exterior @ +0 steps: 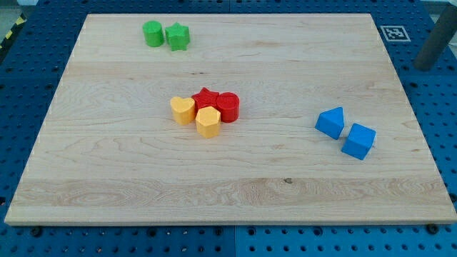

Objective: Point your arm at bottom right

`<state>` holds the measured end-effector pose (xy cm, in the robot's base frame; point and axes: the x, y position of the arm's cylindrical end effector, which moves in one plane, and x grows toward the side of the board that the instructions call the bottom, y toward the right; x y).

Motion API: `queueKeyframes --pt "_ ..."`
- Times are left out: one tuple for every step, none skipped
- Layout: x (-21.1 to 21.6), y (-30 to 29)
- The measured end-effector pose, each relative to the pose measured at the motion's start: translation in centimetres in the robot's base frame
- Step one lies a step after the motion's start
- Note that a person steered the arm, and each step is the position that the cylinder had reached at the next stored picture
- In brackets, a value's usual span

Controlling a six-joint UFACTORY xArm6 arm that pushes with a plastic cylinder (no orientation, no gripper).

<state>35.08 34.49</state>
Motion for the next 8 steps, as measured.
queueKeyframes --pt "0.34 0.00" --pt "0.36 0.00" --pt "0.61 0.00" --pt "0.81 0.00" --pt "0.90 0.00" --pt "1.08 0.00" --pt "1.15 0.00" --pt "1.27 0.00"
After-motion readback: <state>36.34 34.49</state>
